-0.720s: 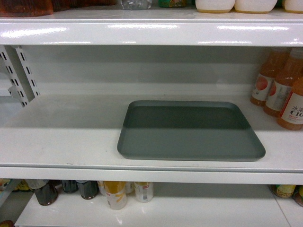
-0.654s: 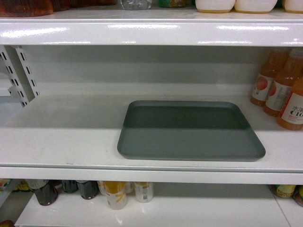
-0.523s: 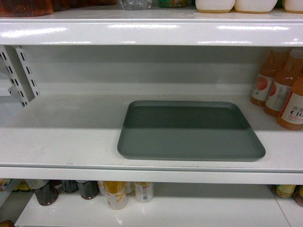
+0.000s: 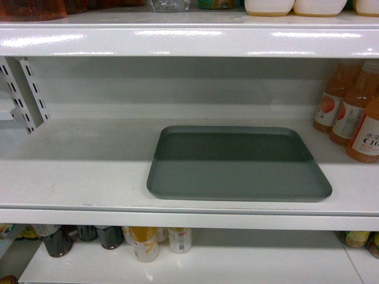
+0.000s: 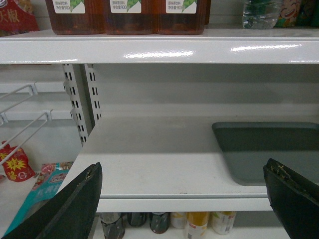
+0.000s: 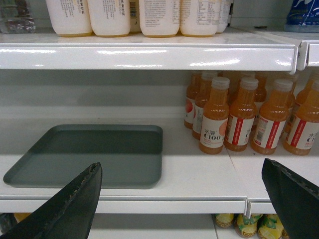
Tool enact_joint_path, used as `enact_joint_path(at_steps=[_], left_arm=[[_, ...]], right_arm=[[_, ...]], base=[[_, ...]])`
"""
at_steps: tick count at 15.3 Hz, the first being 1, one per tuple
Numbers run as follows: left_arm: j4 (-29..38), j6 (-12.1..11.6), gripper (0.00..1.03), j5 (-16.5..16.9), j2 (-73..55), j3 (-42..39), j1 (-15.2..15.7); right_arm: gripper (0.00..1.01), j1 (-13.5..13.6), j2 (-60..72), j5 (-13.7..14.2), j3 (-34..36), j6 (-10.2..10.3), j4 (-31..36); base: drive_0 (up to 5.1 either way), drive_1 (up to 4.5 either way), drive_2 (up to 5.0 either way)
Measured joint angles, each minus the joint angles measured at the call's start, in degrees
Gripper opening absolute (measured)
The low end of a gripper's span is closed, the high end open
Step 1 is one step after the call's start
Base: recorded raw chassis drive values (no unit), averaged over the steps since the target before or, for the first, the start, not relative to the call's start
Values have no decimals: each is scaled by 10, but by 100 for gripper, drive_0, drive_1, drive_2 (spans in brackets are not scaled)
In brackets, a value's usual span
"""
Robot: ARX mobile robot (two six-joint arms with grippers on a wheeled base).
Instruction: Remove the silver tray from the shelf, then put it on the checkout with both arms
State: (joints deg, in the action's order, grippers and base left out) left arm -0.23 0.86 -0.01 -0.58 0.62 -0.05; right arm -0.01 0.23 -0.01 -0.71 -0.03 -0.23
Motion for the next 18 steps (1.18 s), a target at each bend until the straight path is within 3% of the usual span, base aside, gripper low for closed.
enact_joint_path(at_steps=[18], left_arm=[[0, 0, 98, 0, 0, 0, 0]], right_arm=[[98, 0, 0, 0, 0, 0, 0]], base=[[0, 0, 0]])
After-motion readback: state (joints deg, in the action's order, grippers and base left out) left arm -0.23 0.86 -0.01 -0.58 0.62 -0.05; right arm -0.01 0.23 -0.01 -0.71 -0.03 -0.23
